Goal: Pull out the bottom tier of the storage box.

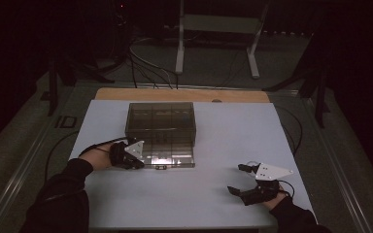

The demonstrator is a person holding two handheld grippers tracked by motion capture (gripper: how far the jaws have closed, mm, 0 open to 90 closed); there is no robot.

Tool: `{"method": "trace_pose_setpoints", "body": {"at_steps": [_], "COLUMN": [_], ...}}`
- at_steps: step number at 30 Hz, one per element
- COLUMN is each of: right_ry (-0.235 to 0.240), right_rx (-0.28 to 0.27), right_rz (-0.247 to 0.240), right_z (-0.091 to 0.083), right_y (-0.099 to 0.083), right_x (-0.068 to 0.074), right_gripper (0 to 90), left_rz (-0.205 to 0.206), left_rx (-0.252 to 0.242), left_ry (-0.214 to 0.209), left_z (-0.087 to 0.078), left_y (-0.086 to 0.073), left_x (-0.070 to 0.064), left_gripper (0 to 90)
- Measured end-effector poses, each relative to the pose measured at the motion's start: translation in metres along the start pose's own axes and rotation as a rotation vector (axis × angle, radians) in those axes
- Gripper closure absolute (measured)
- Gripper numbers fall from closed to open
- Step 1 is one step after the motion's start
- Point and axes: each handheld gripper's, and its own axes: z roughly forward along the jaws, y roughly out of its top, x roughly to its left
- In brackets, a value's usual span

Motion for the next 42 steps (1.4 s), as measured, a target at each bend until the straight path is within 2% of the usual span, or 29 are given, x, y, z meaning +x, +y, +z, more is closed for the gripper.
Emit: {"method": "trace_pose_setpoints", "body": {"at_steps": [7,15,19,25,33,36,40,42], "right_ry": [0.000,0.000,-0.001,0.000,-0.003,-0.004,-0.010,-0.012], "right_rx": [-0.001,0.000,0.001,0.002,0.005,0.005,0.009,0.007], "right_rz": [-0.001,-0.001,-0.001,-0.002,-0.002,-0.002,0.001,0.003], "right_z": [0.000,0.000,0.000,0.000,0.000,0.000,0.000,-0.001], "right_y": [0.000,0.000,0.000,0.000,0.000,0.000,-0.001,0.000], "right_x": [0.000,0.000,0.000,0.000,0.000,0.000,-0.001,-0.001], "right_gripper": [10.9,10.9,10.9,10.9,10.9,10.9,10.9,10.9], "left_rz": [-0.001,-0.004,-0.019,-0.052,-0.104,-0.125,-0.159,-0.179], "left_rx": [0.005,-0.011,-0.020,-0.028,-0.094,-0.112,-0.145,-0.162], "left_ry": [-0.008,-0.013,-0.014,-0.007,0.002,0.023,0.073,0.082], "left_z": [0.000,0.002,0.002,-0.002,-0.015,-0.019,-0.024,-0.027], "left_y": [0.001,-0.002,-0.004,-0.002,-0.002,-0.002,-0.003,-0.003], "left_x": [-0.003,-0.003,-0.002,-0.001,0.001,0.000,-0.002,-0.003], "left_gripper": [88.7,88.3,87.3,77.4,59.8,51.7,38.6,33.2]}}
